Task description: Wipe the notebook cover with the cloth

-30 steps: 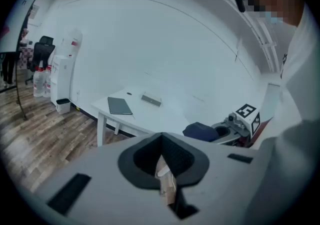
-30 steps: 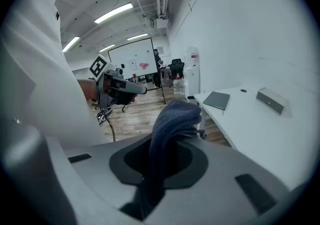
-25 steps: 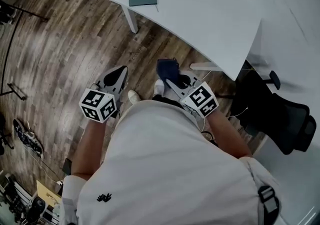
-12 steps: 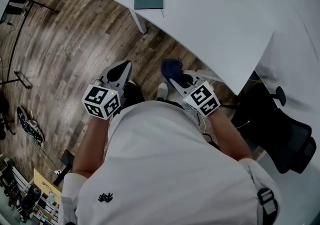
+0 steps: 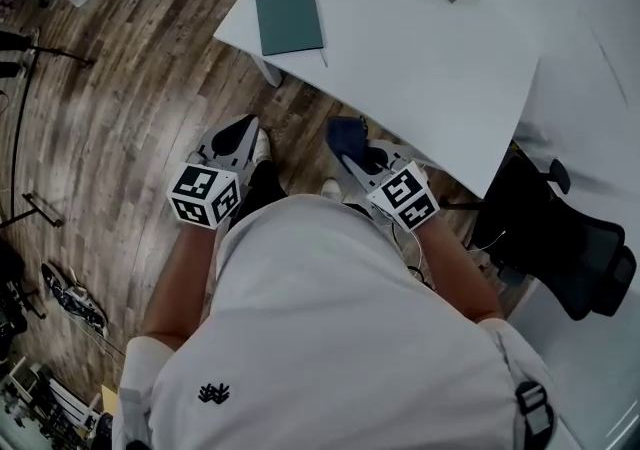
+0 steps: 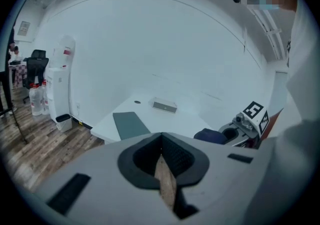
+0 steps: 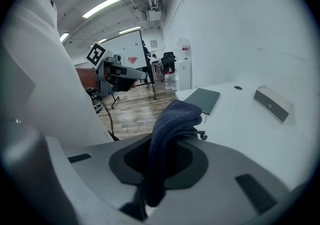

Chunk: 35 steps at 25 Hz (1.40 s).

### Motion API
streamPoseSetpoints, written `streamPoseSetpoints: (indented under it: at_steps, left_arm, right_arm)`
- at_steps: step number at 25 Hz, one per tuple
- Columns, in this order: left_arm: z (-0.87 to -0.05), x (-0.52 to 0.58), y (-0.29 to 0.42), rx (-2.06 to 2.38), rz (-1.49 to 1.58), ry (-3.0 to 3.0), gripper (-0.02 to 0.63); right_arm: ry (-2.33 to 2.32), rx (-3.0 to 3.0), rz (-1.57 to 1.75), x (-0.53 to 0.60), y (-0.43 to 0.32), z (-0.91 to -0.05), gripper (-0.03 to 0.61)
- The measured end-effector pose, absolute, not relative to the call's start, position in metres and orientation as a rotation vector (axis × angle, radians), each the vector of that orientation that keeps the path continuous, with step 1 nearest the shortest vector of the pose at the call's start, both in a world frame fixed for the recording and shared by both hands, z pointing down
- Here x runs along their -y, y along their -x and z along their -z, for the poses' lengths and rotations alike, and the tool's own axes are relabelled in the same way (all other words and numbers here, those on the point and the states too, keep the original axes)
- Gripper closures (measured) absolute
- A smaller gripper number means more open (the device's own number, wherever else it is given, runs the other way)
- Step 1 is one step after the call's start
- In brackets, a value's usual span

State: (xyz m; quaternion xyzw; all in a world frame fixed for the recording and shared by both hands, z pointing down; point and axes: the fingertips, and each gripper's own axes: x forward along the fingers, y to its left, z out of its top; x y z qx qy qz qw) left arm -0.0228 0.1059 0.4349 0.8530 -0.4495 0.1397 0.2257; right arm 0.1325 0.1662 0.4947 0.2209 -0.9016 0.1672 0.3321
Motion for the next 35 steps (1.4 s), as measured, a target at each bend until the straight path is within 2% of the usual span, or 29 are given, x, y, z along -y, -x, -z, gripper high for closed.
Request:
streamPoseSetpoints:
  at_steps: [3, 7, 9, 11, 25, 35]
  left_arm:
    - [-0.442, -0.072, 0.043, 1.163, -0.426, -2.411, 0.614]
    - [-0.450, -0.036, 0.063, 1.032, -0.439, -2.474, 0.560]
    - [-0.459, -0.021, 0.072, 0.987, -0.455, -2.490, 0.568]
    - [-0.469, -0.007, 0.076, 0.944, -0.471, -2.507, 0.606]
    - [-0.566, 0.069, 0.045, 0.768, -0.690, -2.493, 0.609]
    - [-0.608, 0.077, 0.026, 0.697, -0.881, -2.506, 0.609]
  right_arm:
    - [-0.650, 2.308, -0.442, -0.140, -0.113, -0.497, 0.534]
    - [-0.728, 2.250, -0.446, -0.112, -0.088, -0.502, 0.534]
    - [-0.769, 2.230, -0.481, -0.100, -0.078, -0.506, 0.534]
    - [-0.813, 2.210, -0.507, -0.088, -0.070, -0.510, 0.534]
    - [-0.923, 2.198, -0.624, 0.006, -0.042, -0.540, 0.535]
    - [-0.862, 2.225, -0.744, 0.067, -0.011, -0.576, 0.535]
